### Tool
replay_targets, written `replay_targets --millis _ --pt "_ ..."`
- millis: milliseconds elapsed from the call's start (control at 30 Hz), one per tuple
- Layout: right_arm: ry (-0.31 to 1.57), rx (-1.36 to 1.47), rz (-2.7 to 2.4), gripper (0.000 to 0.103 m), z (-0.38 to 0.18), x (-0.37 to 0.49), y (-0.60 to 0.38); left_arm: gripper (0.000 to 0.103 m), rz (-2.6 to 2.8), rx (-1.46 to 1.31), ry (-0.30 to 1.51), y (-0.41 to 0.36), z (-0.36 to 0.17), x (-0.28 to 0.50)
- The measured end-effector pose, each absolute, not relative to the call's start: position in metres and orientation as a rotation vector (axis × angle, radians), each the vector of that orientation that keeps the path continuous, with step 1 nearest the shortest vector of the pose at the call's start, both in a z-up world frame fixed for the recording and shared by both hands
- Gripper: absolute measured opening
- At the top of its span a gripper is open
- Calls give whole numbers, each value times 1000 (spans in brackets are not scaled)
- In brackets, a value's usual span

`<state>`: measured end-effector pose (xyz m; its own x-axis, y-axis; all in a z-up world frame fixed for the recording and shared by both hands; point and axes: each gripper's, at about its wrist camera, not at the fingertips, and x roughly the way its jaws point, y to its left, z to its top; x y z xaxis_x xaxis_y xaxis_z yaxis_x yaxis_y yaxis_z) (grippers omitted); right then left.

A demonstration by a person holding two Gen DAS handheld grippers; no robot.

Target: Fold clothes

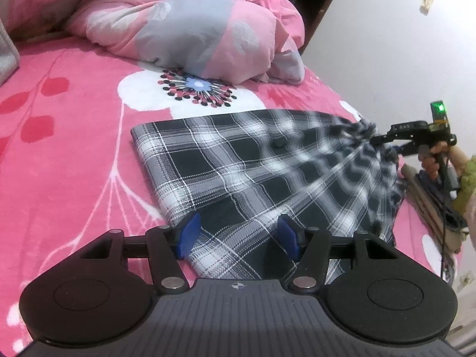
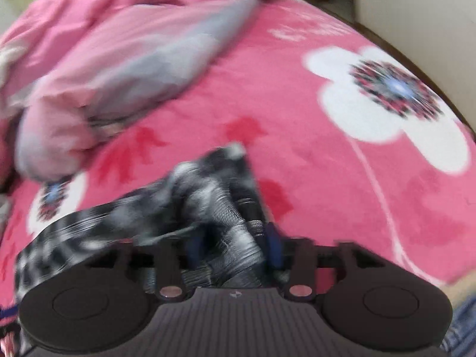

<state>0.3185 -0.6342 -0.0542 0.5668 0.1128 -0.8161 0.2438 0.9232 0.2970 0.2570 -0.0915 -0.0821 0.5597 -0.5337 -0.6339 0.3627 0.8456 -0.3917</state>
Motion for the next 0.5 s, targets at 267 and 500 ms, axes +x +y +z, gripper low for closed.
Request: replay_targets --millis 267,500 --pt "760 460 -206 65 7 275 -625 60 -460 -309 792 -62 -73 247" --pt "597 375 73 92 48 174 -503 62 -403 -436 797 -17 -74 238"
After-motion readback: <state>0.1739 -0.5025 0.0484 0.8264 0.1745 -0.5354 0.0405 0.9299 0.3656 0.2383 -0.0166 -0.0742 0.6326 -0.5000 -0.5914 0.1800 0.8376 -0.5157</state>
